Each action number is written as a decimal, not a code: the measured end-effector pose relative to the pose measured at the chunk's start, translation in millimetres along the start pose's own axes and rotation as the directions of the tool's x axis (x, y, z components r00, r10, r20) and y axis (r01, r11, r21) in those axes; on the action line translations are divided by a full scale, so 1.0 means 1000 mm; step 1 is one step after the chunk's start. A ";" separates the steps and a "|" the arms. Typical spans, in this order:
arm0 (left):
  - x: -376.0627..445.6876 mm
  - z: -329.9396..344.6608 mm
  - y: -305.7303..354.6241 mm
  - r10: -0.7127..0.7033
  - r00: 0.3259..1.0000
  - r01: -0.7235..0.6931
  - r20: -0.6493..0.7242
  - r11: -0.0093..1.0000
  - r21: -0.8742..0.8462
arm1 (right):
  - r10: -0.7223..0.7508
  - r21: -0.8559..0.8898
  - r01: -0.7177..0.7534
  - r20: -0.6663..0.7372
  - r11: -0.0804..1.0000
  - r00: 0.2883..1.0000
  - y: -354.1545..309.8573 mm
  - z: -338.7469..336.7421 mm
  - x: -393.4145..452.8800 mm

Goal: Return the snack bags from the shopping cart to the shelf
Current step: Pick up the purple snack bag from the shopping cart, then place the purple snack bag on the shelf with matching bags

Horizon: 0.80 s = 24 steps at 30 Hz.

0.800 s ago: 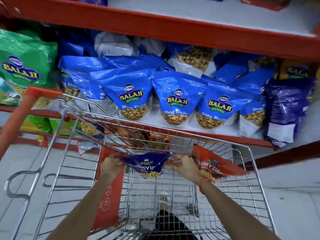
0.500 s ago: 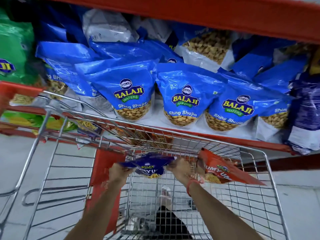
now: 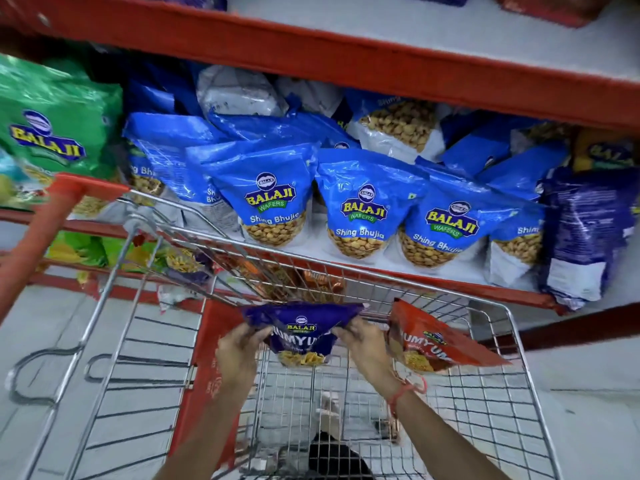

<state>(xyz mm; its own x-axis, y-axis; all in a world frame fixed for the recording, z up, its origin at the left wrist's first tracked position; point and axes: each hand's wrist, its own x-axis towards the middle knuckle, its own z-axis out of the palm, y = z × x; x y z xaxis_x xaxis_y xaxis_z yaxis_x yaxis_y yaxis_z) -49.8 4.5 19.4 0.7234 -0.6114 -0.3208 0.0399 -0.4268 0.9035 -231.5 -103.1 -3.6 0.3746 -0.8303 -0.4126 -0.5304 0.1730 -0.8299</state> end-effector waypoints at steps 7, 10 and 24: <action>-0.024 -0.020 0.069 0.153 0.987 -0.159 -0.043 0.949 -0.271 | -0.231 0.241 0.239 -0.063 0.941 0.971 -0.069 -0.031 -0.045; -0.031 -0.028 0.104 0.256 0.966 -0.257 -0.048 0.909 -0.327 | -0.322 0.268 0.342 -0.118 0.901 0.939 -0.099 -0.047 -0.058; -0.047 -0.036 0.327 0.618 0.776 -0.579 -0.124 0.621 -0.529 | -0.585 0.328 0.690 -0.368 0.646 0.723 -0.285 -0.153 -0.090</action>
<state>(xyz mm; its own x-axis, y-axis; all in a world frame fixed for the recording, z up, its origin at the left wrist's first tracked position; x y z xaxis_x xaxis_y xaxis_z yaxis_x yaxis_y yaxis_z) -46.1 -82.5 340.1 0.6716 -0.6559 0.3446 -0.0295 0.4411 0.8970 -230.9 -158.6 327.9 0.3015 -0.8962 0.3255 0.1652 -0.2871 -0.9436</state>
